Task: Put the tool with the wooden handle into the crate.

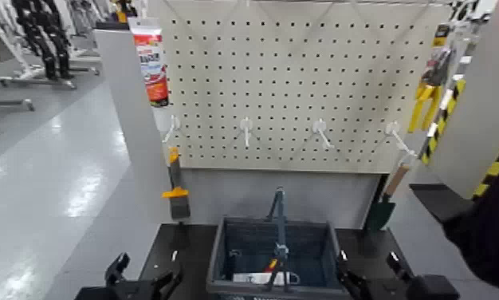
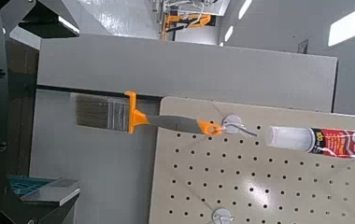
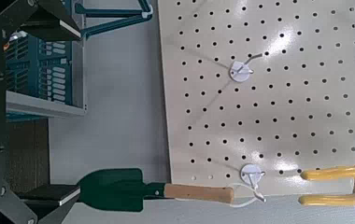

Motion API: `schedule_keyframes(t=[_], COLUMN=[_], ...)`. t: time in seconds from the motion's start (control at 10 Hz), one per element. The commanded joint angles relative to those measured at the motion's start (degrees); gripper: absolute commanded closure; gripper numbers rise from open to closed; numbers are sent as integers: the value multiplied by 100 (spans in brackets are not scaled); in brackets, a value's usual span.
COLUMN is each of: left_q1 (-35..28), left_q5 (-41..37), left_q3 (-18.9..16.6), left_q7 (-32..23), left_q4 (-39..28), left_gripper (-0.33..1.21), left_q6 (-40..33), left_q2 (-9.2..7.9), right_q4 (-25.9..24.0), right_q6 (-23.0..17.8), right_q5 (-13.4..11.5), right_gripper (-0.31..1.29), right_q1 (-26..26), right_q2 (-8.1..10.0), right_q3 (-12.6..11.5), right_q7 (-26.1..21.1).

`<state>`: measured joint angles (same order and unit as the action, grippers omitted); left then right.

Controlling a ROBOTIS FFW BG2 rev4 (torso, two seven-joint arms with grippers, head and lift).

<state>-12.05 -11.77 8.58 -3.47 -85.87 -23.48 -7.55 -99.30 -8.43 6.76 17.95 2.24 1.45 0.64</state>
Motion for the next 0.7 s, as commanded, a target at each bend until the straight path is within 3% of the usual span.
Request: schedule_keyframes(t=[0.1,0.3,0.4,0.5,0.7], left_q1=[9,18,27,36,27], left_q5=[17,26,26,17,17], left_q3=[3,3,12,12,12], left_q7=[4,4,4,4,4], left_q4=[0,0,0,0,0], left_gripper=[11,11,11,11,11], left_q6=[36,45,54,71,71], left_q2=[-1,-10,-10,-10,-19], right_q4=[-2,-11,-63,-143,-310], right_q6=[-1,35,140,342,940], right_q5=[-8,-8,-8,-35,-175], right_gripper=[15,15,14,14,14], right_q1=[-11,-2,-2,-20,-240], right_q2=[22,22,22,-39,-119], right_q3=[-4,-57,-198,-470,-1270], right_q7=[-38,-38,182,569,1799])
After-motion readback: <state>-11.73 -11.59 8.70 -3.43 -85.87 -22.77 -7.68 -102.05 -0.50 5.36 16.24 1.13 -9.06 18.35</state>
